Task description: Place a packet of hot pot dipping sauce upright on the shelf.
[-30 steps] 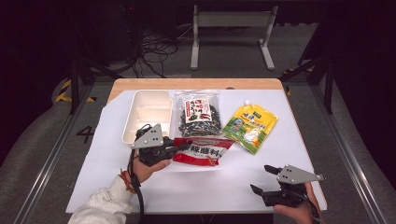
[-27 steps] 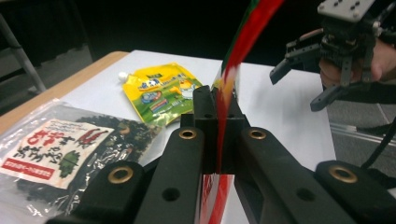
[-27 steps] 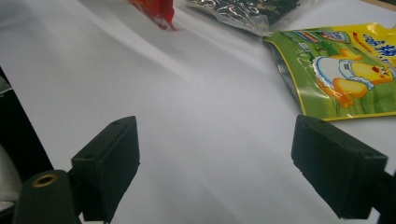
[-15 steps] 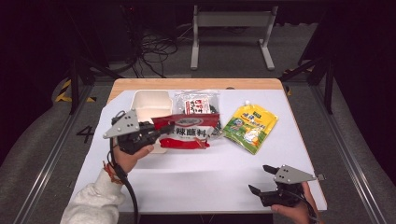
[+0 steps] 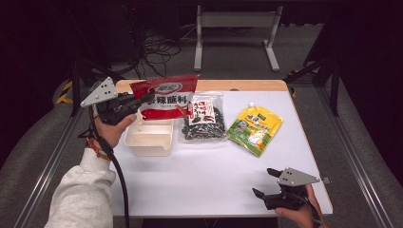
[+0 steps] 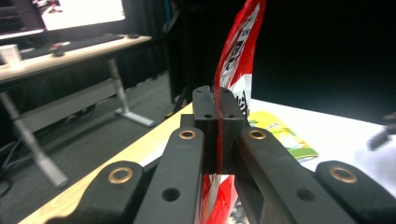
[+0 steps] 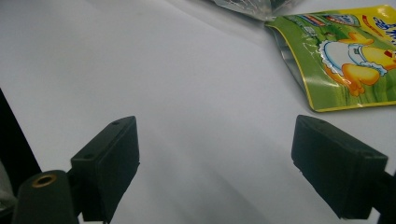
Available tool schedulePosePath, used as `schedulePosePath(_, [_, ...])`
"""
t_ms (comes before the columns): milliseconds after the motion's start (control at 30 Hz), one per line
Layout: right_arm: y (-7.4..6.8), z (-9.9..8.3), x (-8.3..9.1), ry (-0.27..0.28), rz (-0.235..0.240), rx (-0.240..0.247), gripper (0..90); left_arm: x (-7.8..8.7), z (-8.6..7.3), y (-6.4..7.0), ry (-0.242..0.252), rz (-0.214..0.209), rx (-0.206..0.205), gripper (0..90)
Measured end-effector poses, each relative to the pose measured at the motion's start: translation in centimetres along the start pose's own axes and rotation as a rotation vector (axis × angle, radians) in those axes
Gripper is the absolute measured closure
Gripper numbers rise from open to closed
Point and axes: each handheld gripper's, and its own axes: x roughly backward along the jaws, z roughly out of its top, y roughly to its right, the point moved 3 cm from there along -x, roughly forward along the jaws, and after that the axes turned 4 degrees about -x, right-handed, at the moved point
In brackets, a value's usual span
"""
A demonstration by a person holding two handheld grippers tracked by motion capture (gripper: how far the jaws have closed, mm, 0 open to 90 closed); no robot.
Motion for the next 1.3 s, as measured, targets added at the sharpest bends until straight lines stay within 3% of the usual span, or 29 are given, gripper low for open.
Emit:
schedulePosePath(167, [-0.1, -0.2, -0.3, -0.011, 0.004, 0.003, 15.0, -1.1, -1.0, -2.3, -0.044, 0.041, 0.003, 90.0])
schedulePosePath(367, [-0.2, -0.5, -0.4, -0.025, 0.004, 0.004, 15.0, -2.5, -2.5, -4.6, -0.065, 0.060, 0.020, 90.0])
schedulePosePath(633, [0.0, -0.9, -0.2, -0.027, -0.009, -0.017, 15.1, -4.0, -5.0, -6.8, -0.117, 0.115, 0.051, 90.0])
schedulePosePath(733, [0.0, -1.2, -0.2, -0.035, -0.014, -0.020, 15.1, -4.7, -5.9, -7.3, -0.147, 0.122, 0.055, 90.0])
schedulePosePath(933, [0.0, -1.5, -0.2, -0.045, -0.016, -0.025, 15.1, -5.0, -7.1, -7.9, -0.122, 0.104, 0.094, 90.0])
schedulePosePath(1000, [-0.1, -1.5, -0.1, -0.050, -0.017, -0.020, 15.1, -5.4, -7.6, -7.9, -0.153, 0.100, 0.088, 90.0])
schedulePosePath(1133, [-0.2, -1.6, -0.1, -0.048, -0.017, -0.023, 15.1, -6.1, -8.4, -7.9, -0.166, 0.084, 0.097, 89.8])
schedulePosePath(1300, [-0.2, -1.7, -0.1, -0.054, -0.016, -0.018, 15.1, -6.4, -9.0, -7.9, -0.186, 0.115, 0.113, 89.1])
